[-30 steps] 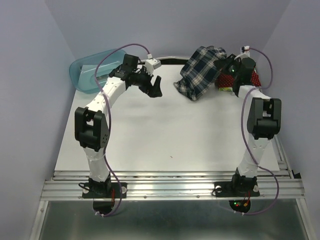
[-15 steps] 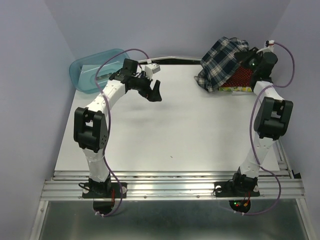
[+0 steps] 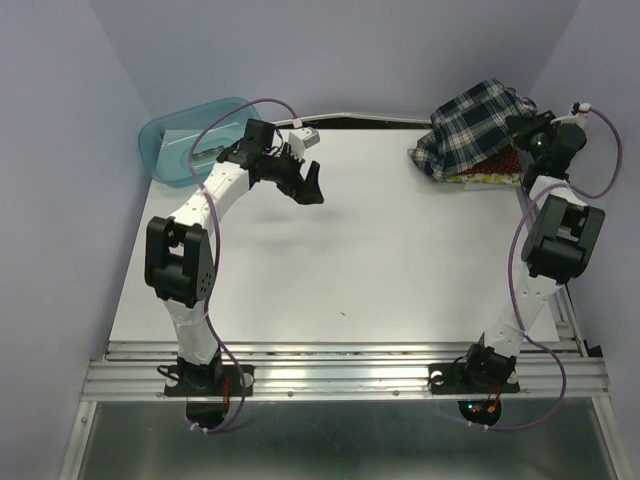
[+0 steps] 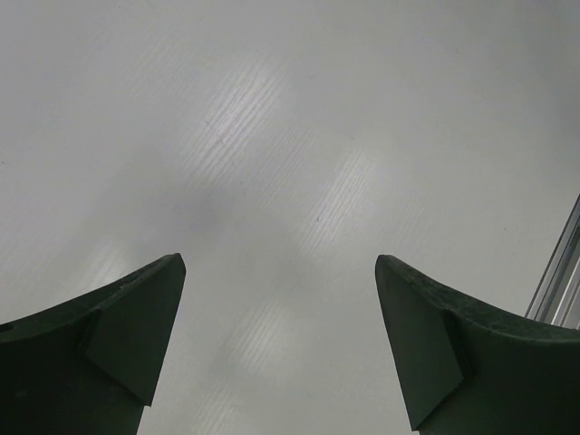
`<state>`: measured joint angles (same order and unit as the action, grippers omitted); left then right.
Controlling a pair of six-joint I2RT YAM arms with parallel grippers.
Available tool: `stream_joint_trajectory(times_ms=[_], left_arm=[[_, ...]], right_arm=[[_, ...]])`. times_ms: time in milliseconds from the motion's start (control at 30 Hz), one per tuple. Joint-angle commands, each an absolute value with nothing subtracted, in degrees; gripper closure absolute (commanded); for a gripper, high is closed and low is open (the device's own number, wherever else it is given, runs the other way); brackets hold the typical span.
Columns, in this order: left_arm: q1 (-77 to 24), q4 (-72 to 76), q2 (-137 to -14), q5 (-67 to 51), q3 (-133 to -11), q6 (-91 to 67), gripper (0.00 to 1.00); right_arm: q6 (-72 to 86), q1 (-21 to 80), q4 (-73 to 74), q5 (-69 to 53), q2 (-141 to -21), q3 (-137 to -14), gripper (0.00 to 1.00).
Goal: Fold and stack the skirts
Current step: Neatly place the folded skirt to the corner
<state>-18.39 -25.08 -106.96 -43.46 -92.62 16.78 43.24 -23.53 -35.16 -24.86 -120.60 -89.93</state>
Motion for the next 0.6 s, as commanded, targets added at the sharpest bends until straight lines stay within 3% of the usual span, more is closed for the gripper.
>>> stream_joint_trajectory(times_ms=[0,500,567], left_arm=[[-18.5,-24.0,-103.3,-44.2,-91.6,15.8,0.01],[-18.5,-25.8,-101.8,-41.8,-89.4,16.5,0.01],[-18.5,-25.8,-101.6,-41.7,-89.5,16.4,0.01]], right_arm=[[45.3,-24.2,-42.1,-18.5,-123.3,-85.7,0.99],[51.0,-24.7,-37.8,1.8,-126.0,-77.6,0.99],[51.2,-24.7,-37.9,2.1,-125.2,-77.3,0.93]])
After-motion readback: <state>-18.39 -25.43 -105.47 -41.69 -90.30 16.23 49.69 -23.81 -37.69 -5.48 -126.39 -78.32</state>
